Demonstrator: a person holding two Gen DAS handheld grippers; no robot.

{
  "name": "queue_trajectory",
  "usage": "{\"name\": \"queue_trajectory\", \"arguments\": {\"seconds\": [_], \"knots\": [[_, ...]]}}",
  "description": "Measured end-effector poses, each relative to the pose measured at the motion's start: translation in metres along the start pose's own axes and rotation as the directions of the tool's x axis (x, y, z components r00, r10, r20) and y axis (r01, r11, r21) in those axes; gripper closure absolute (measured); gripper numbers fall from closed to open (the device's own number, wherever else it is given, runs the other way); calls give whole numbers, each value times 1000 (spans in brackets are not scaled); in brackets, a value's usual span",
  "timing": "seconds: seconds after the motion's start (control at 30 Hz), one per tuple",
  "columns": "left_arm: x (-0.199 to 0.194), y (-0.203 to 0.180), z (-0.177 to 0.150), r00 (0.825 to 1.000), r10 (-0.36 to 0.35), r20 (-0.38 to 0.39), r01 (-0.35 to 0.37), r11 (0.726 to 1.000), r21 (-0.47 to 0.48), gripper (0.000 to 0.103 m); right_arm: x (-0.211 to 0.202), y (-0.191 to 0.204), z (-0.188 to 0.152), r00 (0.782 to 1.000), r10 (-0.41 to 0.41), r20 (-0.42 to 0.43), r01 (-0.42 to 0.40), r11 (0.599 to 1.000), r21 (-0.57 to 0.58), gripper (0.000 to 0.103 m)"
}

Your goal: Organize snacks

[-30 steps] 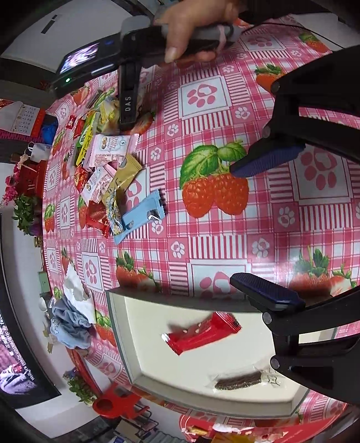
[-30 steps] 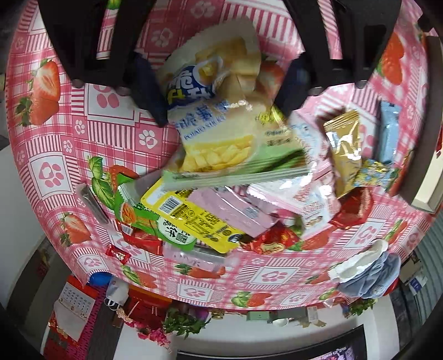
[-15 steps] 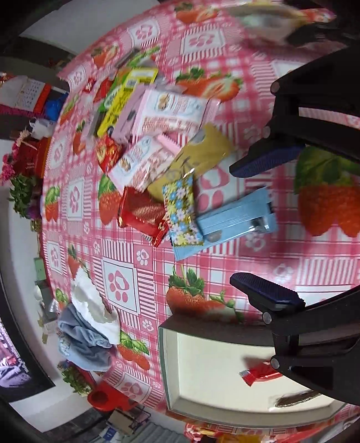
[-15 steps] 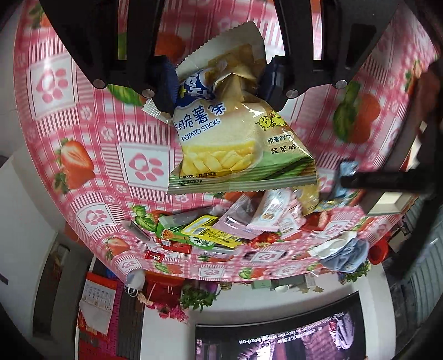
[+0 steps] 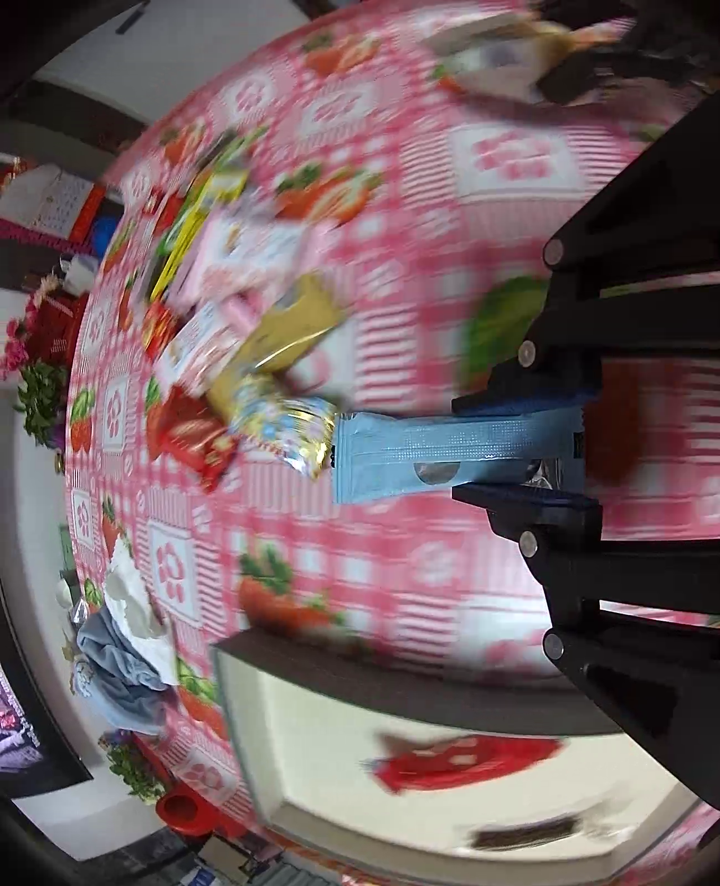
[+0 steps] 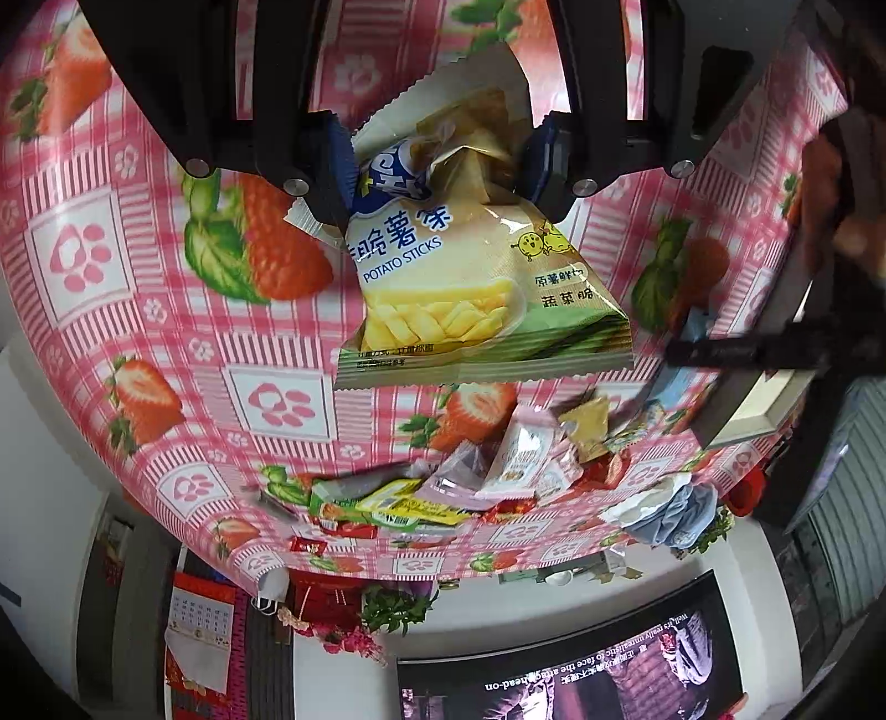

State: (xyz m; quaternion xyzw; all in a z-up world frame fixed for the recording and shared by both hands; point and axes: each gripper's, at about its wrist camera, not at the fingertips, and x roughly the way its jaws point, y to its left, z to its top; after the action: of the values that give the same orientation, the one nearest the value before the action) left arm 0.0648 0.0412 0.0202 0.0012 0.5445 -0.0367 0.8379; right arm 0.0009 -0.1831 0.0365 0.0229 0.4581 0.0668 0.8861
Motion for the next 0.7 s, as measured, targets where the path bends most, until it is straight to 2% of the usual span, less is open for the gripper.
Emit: {"name": "queue_trajectory", "arguments": {"seconds": [0.07, 0.13, 0.23, 0.33, 0.43, 0.57, 0.7], "knots": [[-16, -1, -33, 1000, 6, 9, -6, 1000, 23, 78, -7, 5, -11, 1000, -4, -9, 4, 1000, 1, 53], [-29, 2, -61, 1000, -20, 1, 20, 1000, 10, 78, -9, 14, -21, 1000, -18, -21, 17, 1000, -24, 53], [-41, 3, -89, 1000, -20, 8, 20, 1000, 7, 78, -9, 32, -37, 998, -39, -51, 35, 997, -64, 53], [-45, 3, -100, 1000, -18, 23, 18, 1000, 17, 78, -12, 46, -46, 997, -66, -40, 62, 993, -105, 53], [-45, 2, -103, 999, -14, 37, 13, 999, 29, 78, -15, 57, -49, 998, -47, -51, 41, 992, -121, 53], [-46, 8, -106, 998, -41, 53, 40, 999, 9, 78, -14, 64, -57, 997, -54, -62, 46, 991, -124, 53], [-48, 2, -115, 996, -13, 92, 9, 999, 44, 78, -15, 66, -62, 997, -52, -65, 45, 993, -107, 52]]}}
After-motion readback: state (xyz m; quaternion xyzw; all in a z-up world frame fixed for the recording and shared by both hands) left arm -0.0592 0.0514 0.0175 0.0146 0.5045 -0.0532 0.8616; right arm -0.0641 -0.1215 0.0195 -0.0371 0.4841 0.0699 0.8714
